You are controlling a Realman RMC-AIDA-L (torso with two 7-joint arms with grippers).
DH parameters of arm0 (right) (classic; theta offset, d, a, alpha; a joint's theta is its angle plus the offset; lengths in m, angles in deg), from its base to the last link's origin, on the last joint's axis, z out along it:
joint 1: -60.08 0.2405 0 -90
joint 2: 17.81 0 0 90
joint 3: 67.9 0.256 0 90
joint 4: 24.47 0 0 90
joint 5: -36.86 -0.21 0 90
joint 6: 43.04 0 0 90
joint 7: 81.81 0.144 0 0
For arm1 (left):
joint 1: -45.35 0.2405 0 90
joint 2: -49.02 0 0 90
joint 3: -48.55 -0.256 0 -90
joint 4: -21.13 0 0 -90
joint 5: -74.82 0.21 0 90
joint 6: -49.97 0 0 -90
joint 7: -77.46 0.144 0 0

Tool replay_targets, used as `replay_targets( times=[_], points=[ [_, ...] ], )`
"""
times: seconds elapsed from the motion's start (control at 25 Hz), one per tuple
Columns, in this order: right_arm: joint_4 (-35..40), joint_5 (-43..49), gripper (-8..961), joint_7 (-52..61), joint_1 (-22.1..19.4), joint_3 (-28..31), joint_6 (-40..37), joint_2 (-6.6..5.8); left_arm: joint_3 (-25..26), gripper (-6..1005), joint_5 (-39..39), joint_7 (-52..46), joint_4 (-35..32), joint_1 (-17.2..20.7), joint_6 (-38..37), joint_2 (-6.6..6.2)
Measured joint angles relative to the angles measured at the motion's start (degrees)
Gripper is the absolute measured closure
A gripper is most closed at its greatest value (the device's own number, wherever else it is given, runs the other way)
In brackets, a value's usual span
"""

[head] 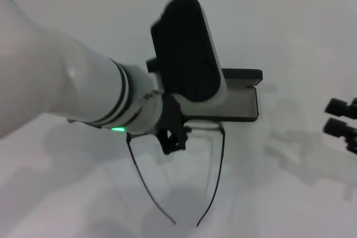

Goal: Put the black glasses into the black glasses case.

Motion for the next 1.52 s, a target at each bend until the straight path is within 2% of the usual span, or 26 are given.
replay_targets(
  times=[0.24,0.32,0.48,0.56,0.68,0.8,0.92,1.32,1.52],
  points=[
    [-0.7,0.0,629,-2.4,-1.4,6.0,-6.0,-0.04,3.9,878,-1.3,-1.2,-9.2,3.6,-0.4,0.00],
    [-1.0,0.0,630,-4.6,-2.2,9.0,-8.9,0.24,6.6,878,-5.3,-1.0,-10.9,4.3,-0.4,0.02],
    [-1.6,0.0,634,-9.9,-2.8,15.0,-13.9,1.49,17.6,878,-22.8,1.0,-10.9,4.9,-0.2,-0.19],
    [-1.7,-0.3,655,-12.9,-2.4,17.1,-15.8,2.35,25.2,878,-36.4,4.2,-9.1,6.0,-0.7,-0.24],
    [-1.8,-1.1,717,-15.8,-1.7,17.9,-16.9,2.79,31.6,878,-48.0,7.6,-5.2,6.3,-2.0,-0.29],
    [-1.8,-2.2,811,-17.2,0.2,17.9,-18.1,3.03,35.2,878,-55.0,8.6,-0.8,6.0,-3.9,-0.40],
    [-1.8,-2.6,923,-17.3,2.6,17.7,-18.6,3.26,35.9,878,-57.0,9.1,1.8,5.9,-4.7,-0.31],
    [-1.5,-4.9,940,-17.4,11.1,13.7,-18.5,4.16,33.7,878,-58.6,11.3,10.9,5.7,-2.9,0.06],
    [-2.0,-4.8,942,-17.9,14.7,7.9,-15.7,4.63,32.8,878,-60.7,12.4,13.7,5.0,-1.3,0.09]
  ],
)
